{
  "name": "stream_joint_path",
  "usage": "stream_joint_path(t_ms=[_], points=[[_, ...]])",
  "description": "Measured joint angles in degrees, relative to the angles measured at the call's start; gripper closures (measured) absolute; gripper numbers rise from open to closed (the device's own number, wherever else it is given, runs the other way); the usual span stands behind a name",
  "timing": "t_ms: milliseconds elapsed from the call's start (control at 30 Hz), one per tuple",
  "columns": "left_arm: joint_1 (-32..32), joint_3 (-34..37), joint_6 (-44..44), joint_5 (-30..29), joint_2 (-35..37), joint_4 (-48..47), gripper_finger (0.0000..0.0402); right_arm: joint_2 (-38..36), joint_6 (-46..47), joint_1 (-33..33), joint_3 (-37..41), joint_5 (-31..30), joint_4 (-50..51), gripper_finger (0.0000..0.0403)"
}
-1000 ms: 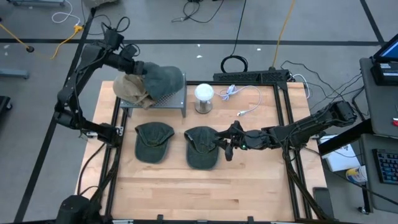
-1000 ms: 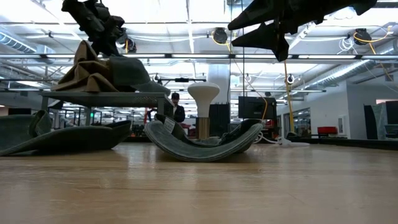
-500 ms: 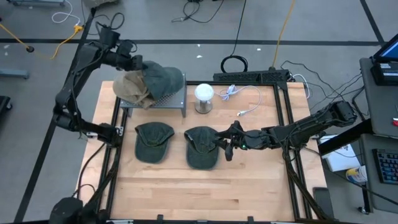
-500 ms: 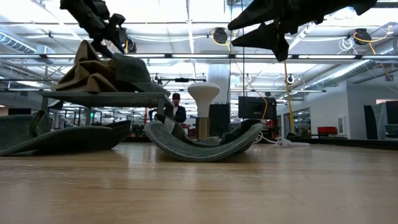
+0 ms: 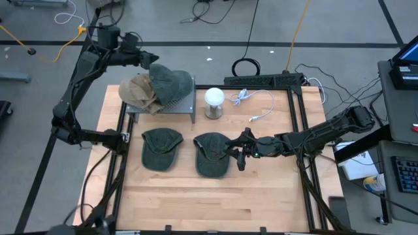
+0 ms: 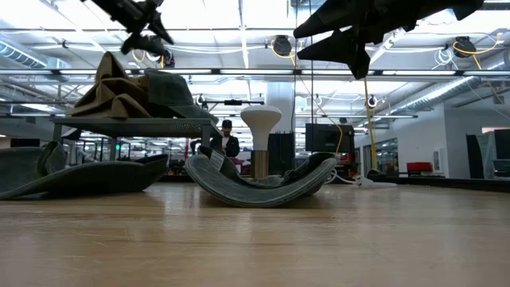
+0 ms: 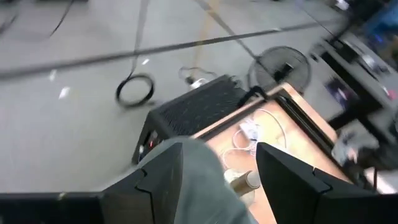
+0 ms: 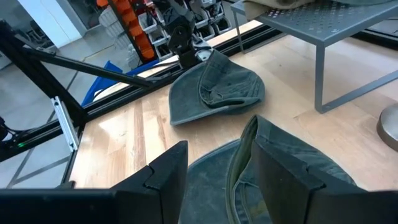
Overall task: Pick & Place hat
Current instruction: Put the right black cap on the shelf
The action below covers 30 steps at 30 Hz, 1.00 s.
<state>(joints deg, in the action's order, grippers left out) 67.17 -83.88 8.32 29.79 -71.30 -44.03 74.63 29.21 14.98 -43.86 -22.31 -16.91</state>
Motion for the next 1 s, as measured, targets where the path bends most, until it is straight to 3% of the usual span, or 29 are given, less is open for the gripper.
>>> stream_joint_path(t_ms=[167,400,500,767,1000], points=[[-7.08,0.00,-6.79,-4.82,-0.72,7.21,0.0195,0.00,-0.07,-0.07,0.00,-0.02,0.07,0.0232],[-16.07,0.00,-7.18,-26.63,-4.75,12.69,0.0195,0.00,0.04,-0.44,0.00,-0.05,0.07,0.0232],[-19.00,0.00,-7.46,-33.24,-7.43,13.47,0.0195,0.00,0.07,-1.12,0.00,-0.09,0.07,0.0232],[-24.51,0.00,-13.20,-44.99,-14.68,17.28,0.0195,0.00,1.15,-2.91,0.00,-0.07,0.05,0.0232],[-27.22,0.00,-20.55,-51.36,-20.75,15.56,0.0195,0.00,1.57,-3.02,0.00,0.09,0.05,0.0232]])
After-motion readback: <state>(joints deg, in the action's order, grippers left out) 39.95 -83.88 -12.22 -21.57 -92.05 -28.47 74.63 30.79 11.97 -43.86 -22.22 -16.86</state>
